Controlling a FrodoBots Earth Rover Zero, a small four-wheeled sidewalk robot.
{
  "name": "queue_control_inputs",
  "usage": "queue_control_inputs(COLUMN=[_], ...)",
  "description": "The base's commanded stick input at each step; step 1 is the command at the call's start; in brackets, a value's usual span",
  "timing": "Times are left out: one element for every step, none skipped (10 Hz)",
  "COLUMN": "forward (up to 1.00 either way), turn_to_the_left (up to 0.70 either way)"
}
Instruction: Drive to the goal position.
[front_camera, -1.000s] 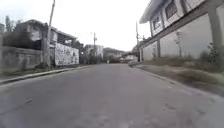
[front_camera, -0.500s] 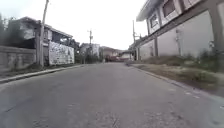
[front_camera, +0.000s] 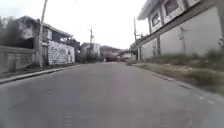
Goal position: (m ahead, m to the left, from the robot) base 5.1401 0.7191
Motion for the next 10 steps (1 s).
queue_control_inputs(forward=[0.87,0.94,0.98,1.00,1.00,1.00,1.00,1.00,1.00,1.00], turn_to_the_left=[-0.36,-0.37,-0.38,-0.39,-0.34,0.01,0.01,0.02,0.02,0.02])
